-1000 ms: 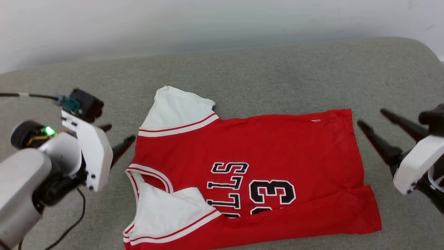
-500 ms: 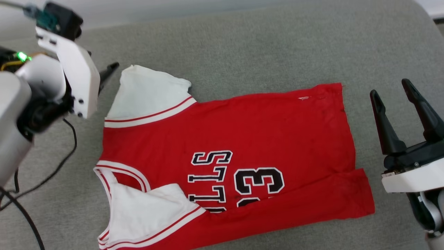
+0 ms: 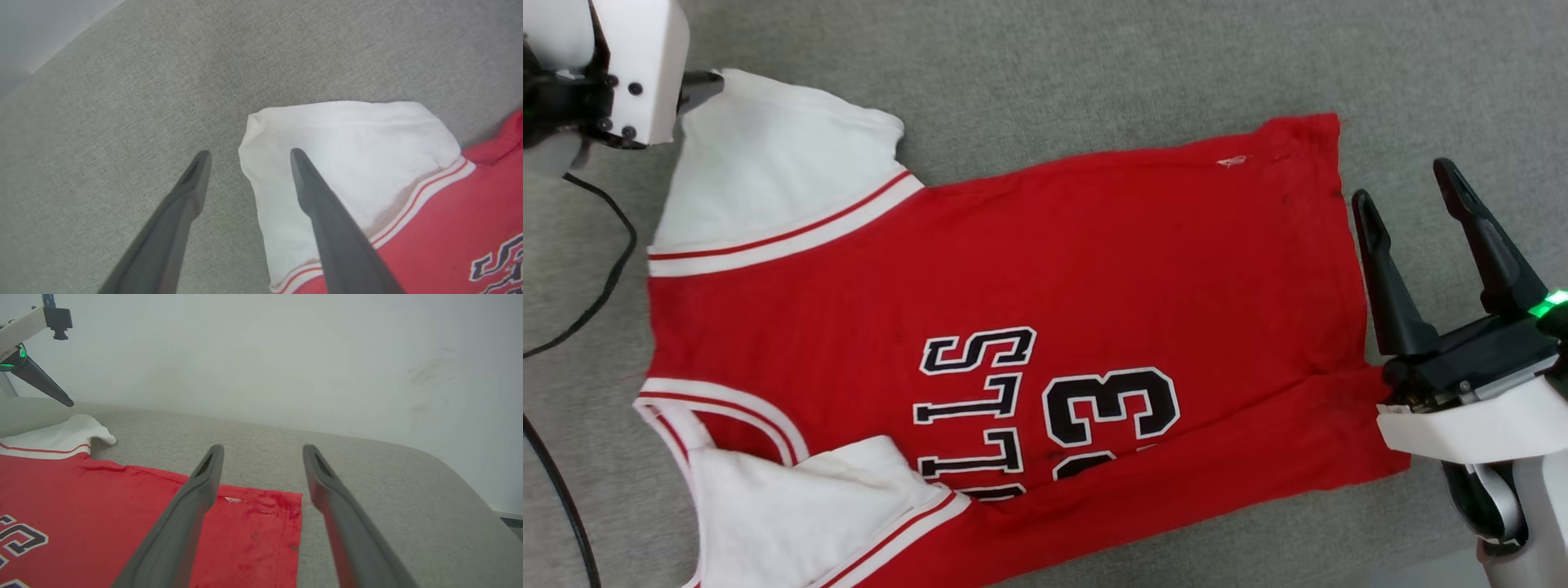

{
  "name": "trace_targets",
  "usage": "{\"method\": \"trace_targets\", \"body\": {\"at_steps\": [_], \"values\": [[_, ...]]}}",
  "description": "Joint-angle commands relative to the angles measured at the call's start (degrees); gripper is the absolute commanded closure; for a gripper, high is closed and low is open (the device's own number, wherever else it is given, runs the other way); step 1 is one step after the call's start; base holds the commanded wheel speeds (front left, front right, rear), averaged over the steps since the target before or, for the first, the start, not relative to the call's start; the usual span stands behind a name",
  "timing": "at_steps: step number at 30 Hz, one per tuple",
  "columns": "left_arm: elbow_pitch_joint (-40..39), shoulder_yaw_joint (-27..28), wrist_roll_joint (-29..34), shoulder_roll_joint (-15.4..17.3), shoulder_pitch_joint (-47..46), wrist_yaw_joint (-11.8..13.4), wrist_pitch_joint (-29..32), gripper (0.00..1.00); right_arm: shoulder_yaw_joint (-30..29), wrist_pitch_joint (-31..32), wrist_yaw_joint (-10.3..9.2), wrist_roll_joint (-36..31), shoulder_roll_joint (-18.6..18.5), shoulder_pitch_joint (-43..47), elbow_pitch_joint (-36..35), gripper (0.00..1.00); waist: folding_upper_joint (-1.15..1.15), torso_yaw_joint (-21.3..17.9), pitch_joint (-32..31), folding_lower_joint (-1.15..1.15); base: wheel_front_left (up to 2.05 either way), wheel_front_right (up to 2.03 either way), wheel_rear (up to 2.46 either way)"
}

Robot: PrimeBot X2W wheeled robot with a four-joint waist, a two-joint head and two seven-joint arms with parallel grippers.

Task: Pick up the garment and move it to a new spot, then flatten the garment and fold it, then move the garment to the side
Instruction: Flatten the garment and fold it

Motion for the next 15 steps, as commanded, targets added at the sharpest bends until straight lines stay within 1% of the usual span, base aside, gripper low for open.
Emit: {"method": "trace_targets", "body": {"at_steps": [1, 3, 6, 9, 10, 11, 15], "values": [[1.0, -0.38, 0.42, -0.36, -1.43, 0.36, 1.42, 0.0, 0.62, -0.09, -0.04, 0.09, 0.04, -1.39, -0.23, 0.0, 0.0, -1.85, 3.1, -0.01, 0.0, 0.0, 0.0], [1.85, -0.86, 0.89, -0.64, -2.03, 0.65, 2.26, 0.0, 1.41, -0.09, -0.04, 0.34, -0.03, -2.13, 0.17, 0.0, 0.0, -2.24, 4.12, -0.01, 0.0, 0.0, 0.0], [2.69, -2.21, 2.08, -0.43, -2.06, 0.04, 3.45, 0.0, 2.18, -0.09, -0.04, 0.5, -0.28, -2.97, 0.52, 0.0, 0.0, -2.55, 4.86, -0.01, 0.0, 0.0, 0.0], [3.67, -4.28, 2.82, -1.02, -0.93, -0.8, 4.83, 0.0, 2.76, -0.09, -0.04, 0.75, -0.53, -3.8, 1.09, 0.0, 0.0, -2.61, 5.34, -0.01, 0.0, 0.0, 0.0], [3.92, -4.87, 2.94, -1.08, -0.48, -1.17, 5.38, 0.51, 2.74, -0.09, -0.04, 0.85, -0.64, -3.96, 1.25, 0.0, 0.0, -2.56, 5.35, -0.01, 0.0, 0.0, 0.0], [4.26, -4.99, 2.43, -1.24, -0.07, -1.34, 5.69, 1.0, 2.68, -0.09, -0.04, 1.03, -0.8, -4.26, 1.47, 0.0, 0.0, -2.48, 5.29, -0.01, 0.0, 0.0, 0.0], [4.59, -4.69, 2.19, -1.37, 0.32, -2.0, 4.57, 1.0, 1.53, -0.1, -0.03, 0.73, -1.08, -5.47, 1.29, 0.0, 0.0, -1.81, 4.23, -0.01, 0.0, 0.0, 0.0]]}}
